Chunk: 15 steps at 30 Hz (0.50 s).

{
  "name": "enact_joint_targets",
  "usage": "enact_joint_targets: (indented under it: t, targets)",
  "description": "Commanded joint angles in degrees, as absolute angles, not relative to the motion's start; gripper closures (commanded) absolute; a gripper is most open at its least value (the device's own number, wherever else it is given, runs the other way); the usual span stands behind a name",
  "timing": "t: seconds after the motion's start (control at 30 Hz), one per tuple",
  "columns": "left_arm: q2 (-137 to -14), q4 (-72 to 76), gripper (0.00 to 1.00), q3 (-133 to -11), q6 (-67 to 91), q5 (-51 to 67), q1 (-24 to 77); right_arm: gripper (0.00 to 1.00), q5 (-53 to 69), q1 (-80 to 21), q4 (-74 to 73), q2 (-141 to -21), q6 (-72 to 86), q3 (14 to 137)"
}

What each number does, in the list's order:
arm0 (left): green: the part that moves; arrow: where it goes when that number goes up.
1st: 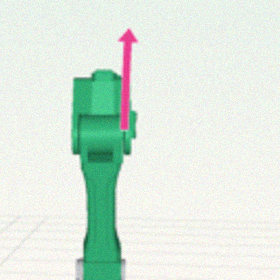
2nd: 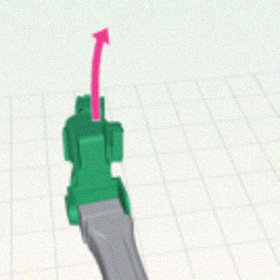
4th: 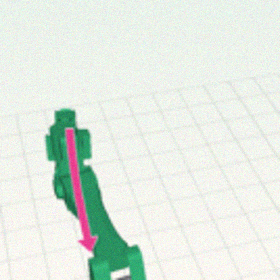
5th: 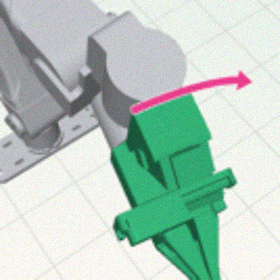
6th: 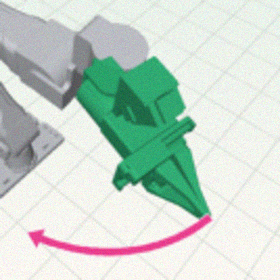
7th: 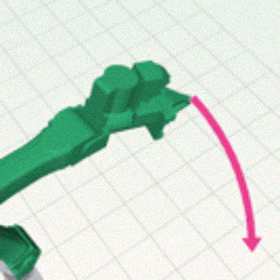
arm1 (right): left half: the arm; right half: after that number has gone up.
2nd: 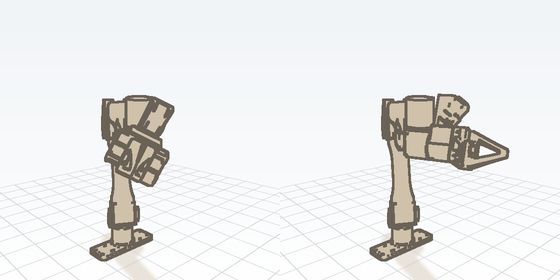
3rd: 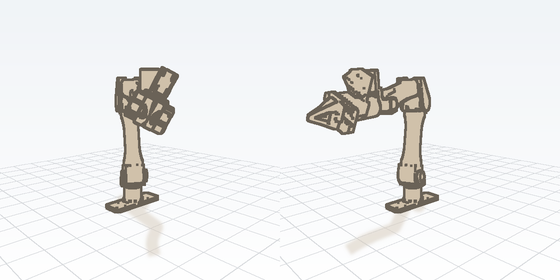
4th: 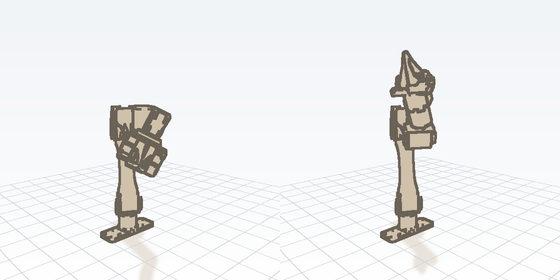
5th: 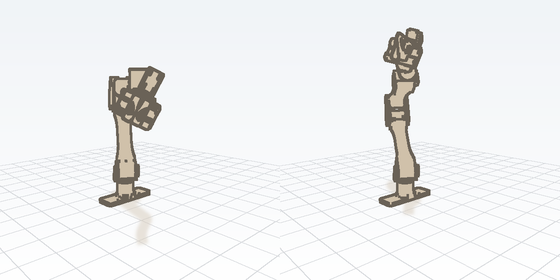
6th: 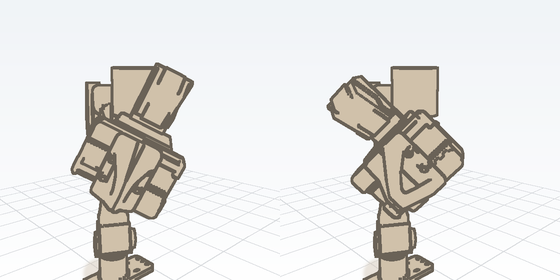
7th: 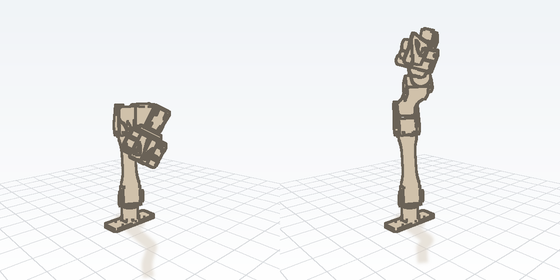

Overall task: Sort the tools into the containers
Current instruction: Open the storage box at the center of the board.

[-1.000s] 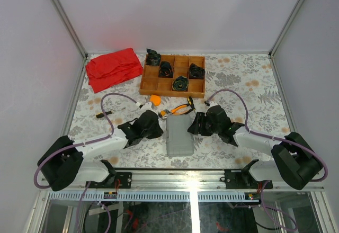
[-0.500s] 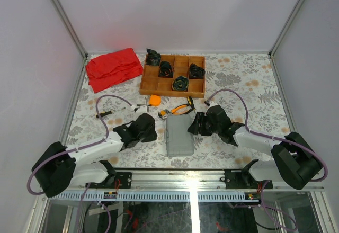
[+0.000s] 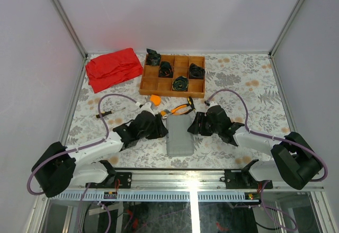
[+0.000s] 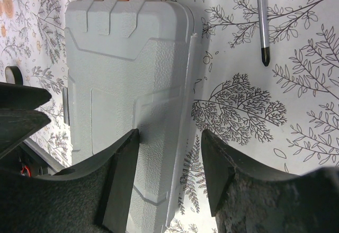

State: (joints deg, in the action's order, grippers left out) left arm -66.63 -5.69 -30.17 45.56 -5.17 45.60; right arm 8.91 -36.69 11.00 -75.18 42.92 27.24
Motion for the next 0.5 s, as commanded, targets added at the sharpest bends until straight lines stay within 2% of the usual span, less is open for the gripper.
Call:
enact_joint_targets:
  t: [0.0,0.47]
  targets:
    - [-69.06,0.47,0.52,-29.16,45.45,-3.20,45.26,0.44,4.69,-36.47,3.39,-76.99,40.04,26.37]
    - [-70.40,3.51,0.59,-23.43,48.03,-3.69,45.29,0.43,5.11,-36.47,3.43,-77.34,39.99,26.37]
